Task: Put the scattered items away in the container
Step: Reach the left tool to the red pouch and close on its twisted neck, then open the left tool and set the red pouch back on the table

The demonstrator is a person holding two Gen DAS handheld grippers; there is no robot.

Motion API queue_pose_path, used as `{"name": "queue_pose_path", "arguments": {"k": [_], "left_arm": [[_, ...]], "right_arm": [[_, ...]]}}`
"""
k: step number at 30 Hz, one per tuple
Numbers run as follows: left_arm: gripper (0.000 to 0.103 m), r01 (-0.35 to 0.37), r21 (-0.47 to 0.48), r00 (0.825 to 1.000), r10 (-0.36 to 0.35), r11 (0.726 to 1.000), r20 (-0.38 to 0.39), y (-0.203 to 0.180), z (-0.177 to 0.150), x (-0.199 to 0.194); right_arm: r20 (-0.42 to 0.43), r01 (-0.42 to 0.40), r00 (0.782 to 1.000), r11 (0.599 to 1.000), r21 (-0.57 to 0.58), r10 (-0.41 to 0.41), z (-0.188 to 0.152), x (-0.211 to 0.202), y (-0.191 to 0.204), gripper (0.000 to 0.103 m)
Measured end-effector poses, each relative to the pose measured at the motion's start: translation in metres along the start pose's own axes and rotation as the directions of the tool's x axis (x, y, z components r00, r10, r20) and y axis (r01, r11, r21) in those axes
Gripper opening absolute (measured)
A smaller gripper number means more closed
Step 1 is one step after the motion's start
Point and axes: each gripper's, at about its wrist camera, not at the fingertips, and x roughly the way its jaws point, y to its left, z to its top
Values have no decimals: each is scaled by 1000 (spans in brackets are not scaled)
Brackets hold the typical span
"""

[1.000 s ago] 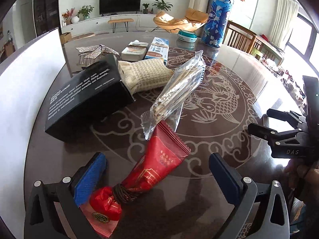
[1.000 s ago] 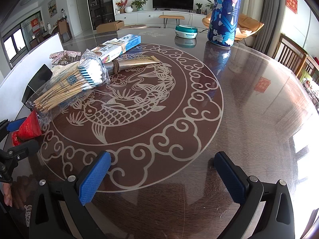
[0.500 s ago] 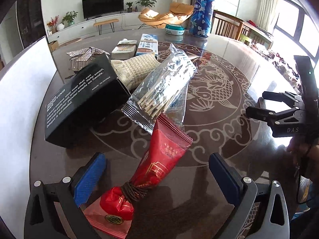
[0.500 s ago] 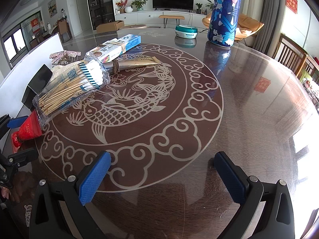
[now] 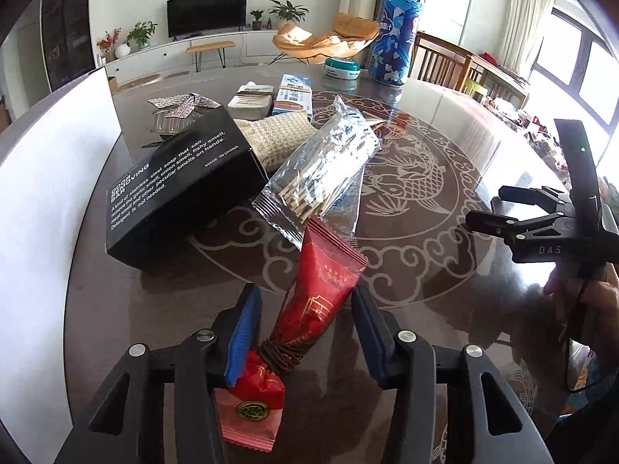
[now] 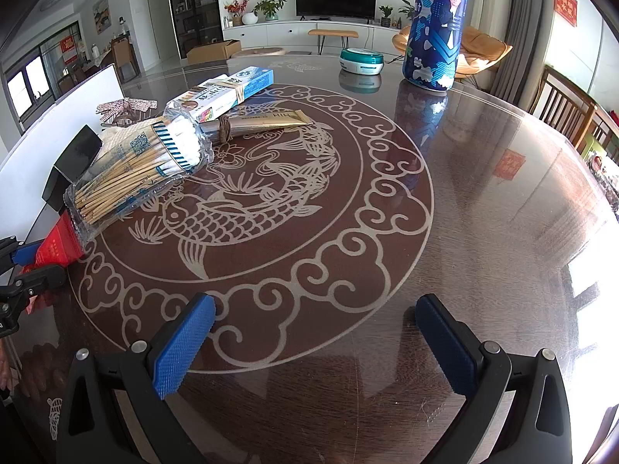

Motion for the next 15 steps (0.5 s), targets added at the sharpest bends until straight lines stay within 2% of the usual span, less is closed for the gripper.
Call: {"name": "queue_pose_path", "arguments": {"k": [1,2,4,6,8,12,15], "left_arm": [[32,-24,-35,1000,24,999,-2,4,0,-1],[30,-46,-83,999,46,995,-4,10,-1,-2],[30,-46,-192,999,46,980,-1,24,-2,-5],[30,-39,-245,999,41,969,4,31,-4,-6],[30,-48,-233,999,51,971,7,28,-5,-5],[33,-107,-151,994,109,983,6,15,-8,-4],[46,-121,-110,992,122,987,7,7,-7,-2]], "right_arm": [[0,0,1000,1000,0,0,0,0,0,103],[0,0,1000,1000,0,0,0,0,0,103],[0,0,1000,1000,0,0,0,0,0,103],[0,0,1000,1000,0,0,0,0,0,103],[0,0,1000,1000,0,0,0,0,0,103],[0,0,1000,1000,0,0,0,0,0,103],[0,0,1000,1000,0,0,0,0,0,103]]}}
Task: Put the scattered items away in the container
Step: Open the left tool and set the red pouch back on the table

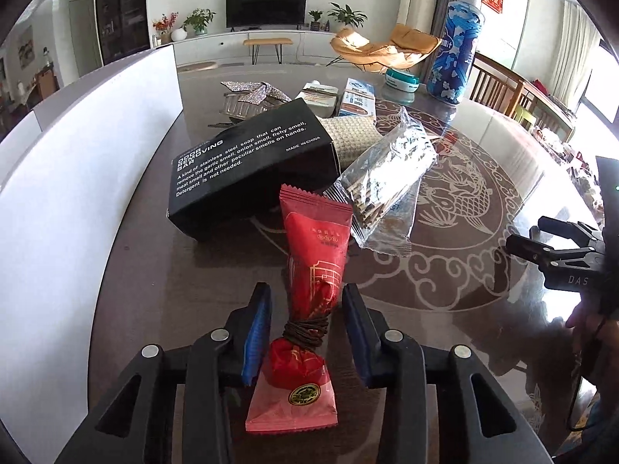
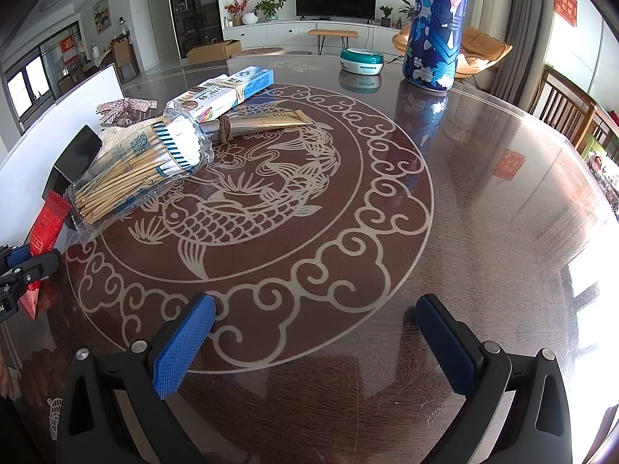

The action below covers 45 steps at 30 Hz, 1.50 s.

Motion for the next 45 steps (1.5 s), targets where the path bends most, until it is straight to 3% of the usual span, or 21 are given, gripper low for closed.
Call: {"name": "queue_pose_path", "arguments": {"k": [2,9,13,16,19,45], "left_arm": [[67,-31,23,999,31,999,-3,-5,-2,2],[73,-56,39,998,56,998,1,-5,-3,4],[85,-65,23,998,65,998,-12,-2,-4,5],[88,-64,28,998,64,998,-17,-3,-4,6],[103,-59,33,997,61,998,-43,-4,-3,10],[103,-56,33,997,58,998,-45,-4,-2,11]], "right_arm": [[0,0,1000,1000,0,0,0,0,0,103],[0,0,1000,1000,0,0,0,0,0,103],[0,0,1000,1000,0,0,0,0,0,103],[0,0,1000,1000,0,0,0,0,0,103],[0,0,1000,1000,0,0,0,0,0,103],[1,1,1000,1000,0,-1,0,0,0,103]]}}
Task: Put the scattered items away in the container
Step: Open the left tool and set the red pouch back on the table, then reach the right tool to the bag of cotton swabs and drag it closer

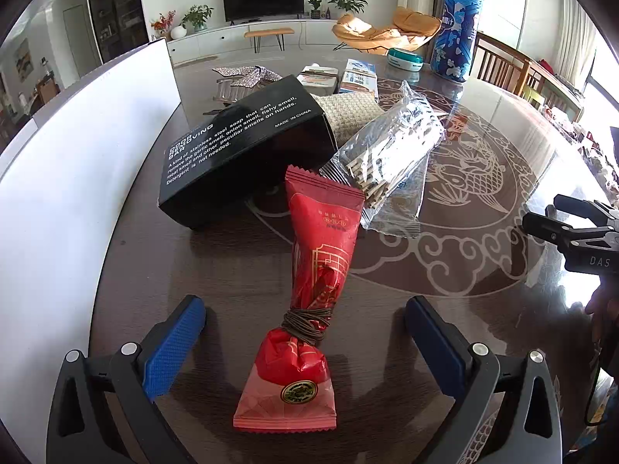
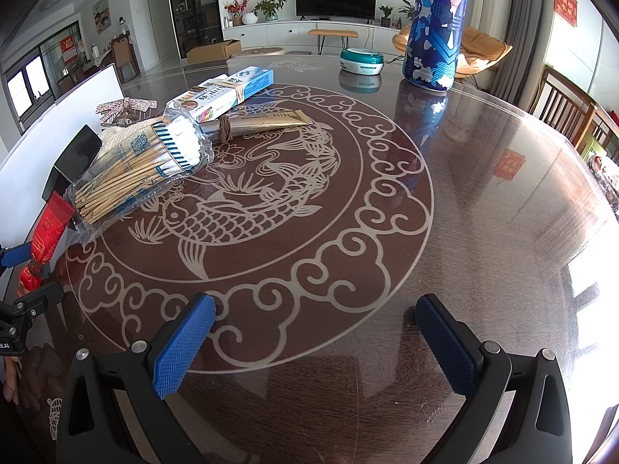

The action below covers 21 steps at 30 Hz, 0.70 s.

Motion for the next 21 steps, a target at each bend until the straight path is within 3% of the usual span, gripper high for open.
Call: {"name": "queue_pose_path", "arguments": {"k": [7,10,12,14,17,19,21], "left_arm": [[103,-3,-2,1000,3,1000,1,0,0,0],[103,-3,-3,1000,3,1000,1,0,0,0],[103,-3,-3,1000,3,1000,1,0,0,0],[103,-3,-3,1000,3,1000,1,1,0,0],[103,-3,-3,1000,3,1000,1,1,1,0],[103,-3,-3,1000,3,1000,1,1,1,0],[103,-3,-3,1000,3,1000,1,1,1,0]], "right_arm": [[-12,-5,1000,1000,6,5,3,0,1,103],[14,-214,977,972,92,214,30,-3,7,103],[80,-282,958,955,91,275,62,-10,24,103],[109,-285,954,958,21,281,96,-5,53,103],[61,-230,970,971,-58,234,126,27,87,103],[1,-165,986,982,-88,166,123,48,93,103],[-32,-150,989,986,-80,147,105,53,81,103]]}}
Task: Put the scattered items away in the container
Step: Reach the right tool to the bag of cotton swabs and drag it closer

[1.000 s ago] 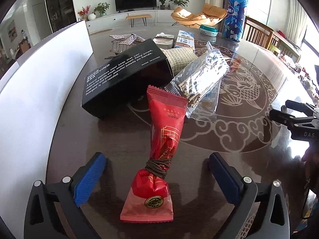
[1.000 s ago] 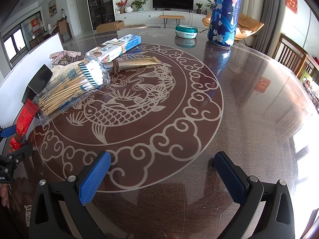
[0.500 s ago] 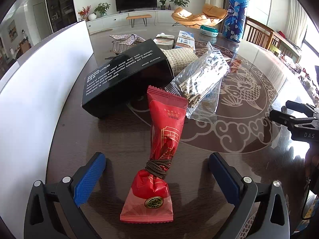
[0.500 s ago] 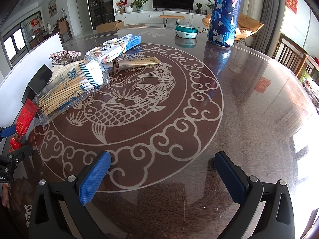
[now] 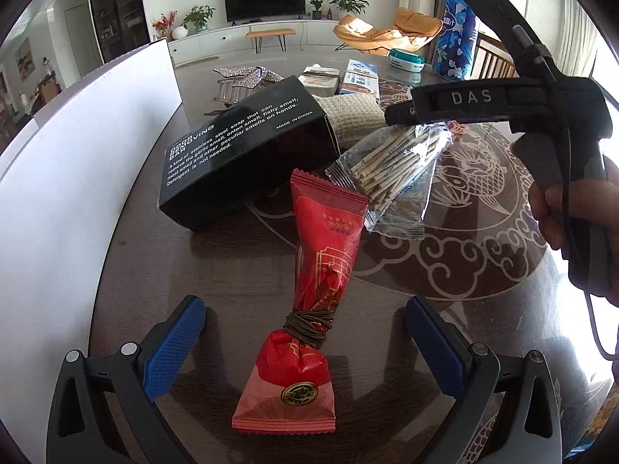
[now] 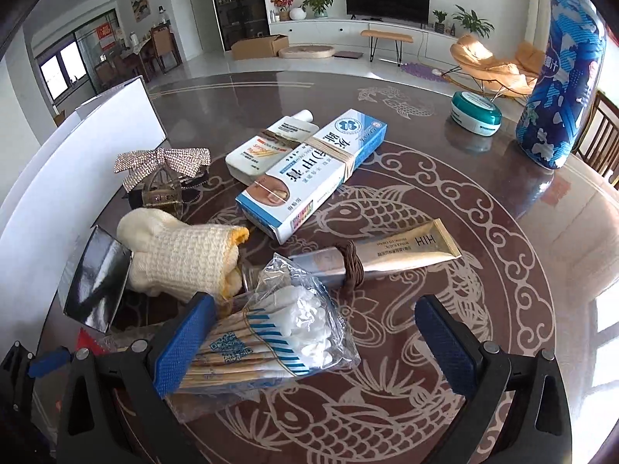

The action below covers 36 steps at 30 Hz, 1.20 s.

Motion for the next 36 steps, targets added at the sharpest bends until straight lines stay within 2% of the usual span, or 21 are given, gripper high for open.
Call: {"name": "queue_pose_path", "arguments": {"k": [2,5,7,11,14,17,20,23,26,29,30,31,33,34,36], "left_arm": [[103,0,0,1000,0,1000,0,0,0,0],[103,0,0,1000,0,1000,0,0,0,0],[103,0,0,1000,0,1000,0,0,0,0],[103,0,0,1000,0,1000,0,0,0,0],[103,-3,1,1000,3,1000,0,-1,0,1],[103,-3,-1,1000,3,1000,0,-1,0,1],[103,-3,0,1000,3,1000,0,-1,0,1],[103,-3,0,1000,3,1000,0,-1,0,1],[103,-3,0,1000,3,1000,0,-1,1,1],[103,-3,0,1000,3,1000,0,-1,1,1],[103,-3,0,1000,3,1000,0,-1,1,1],[103,-3,0,1000,3,1000,0,-1,1,1],[103,-3,0,1000,3,1000,0,-1,1,1],[103,-3,0,1000,3,1000,0,-1,1,1],[103,-3,0,1000,3,1000,0,0,1,1]], "right_arm": [[-6,10,1000,1000,8,-10,-30,-13,-20,103],[41,39,998,999,7,-39,-77,-51,-56,103],[65,61,996,997,45,-64,-99,-76,-80,103],[79,-61,996,990,126,51,-125,-111,-117,103],[43,-191,981,978,84,188,-143,-131,-116,103],[-13,-303,953,953,-30,303,-161,-150,-96,103],[-101,-390,918,918,-67,383,-176,-149,-75,103],[-133,-525,846,850,-44,516,-183,-143,-58,103],[-140,-621,774,783,14,617,-174,-122,-40,103],[-94,-661,743,749,47,662,-151,-101,-26,103],[-77,-658,746,750,62,661,-141,-94,-23,103],[-48,-643,761,763,73,646,-131,-88,-22,103],[-2,-590,805,802,86,593,-112,-78,-21,103],[1,-578,814,810,98,581,-104,-75,-20,103],[8,-621,782,780,78,623,-93,-84,-18,103]]}}
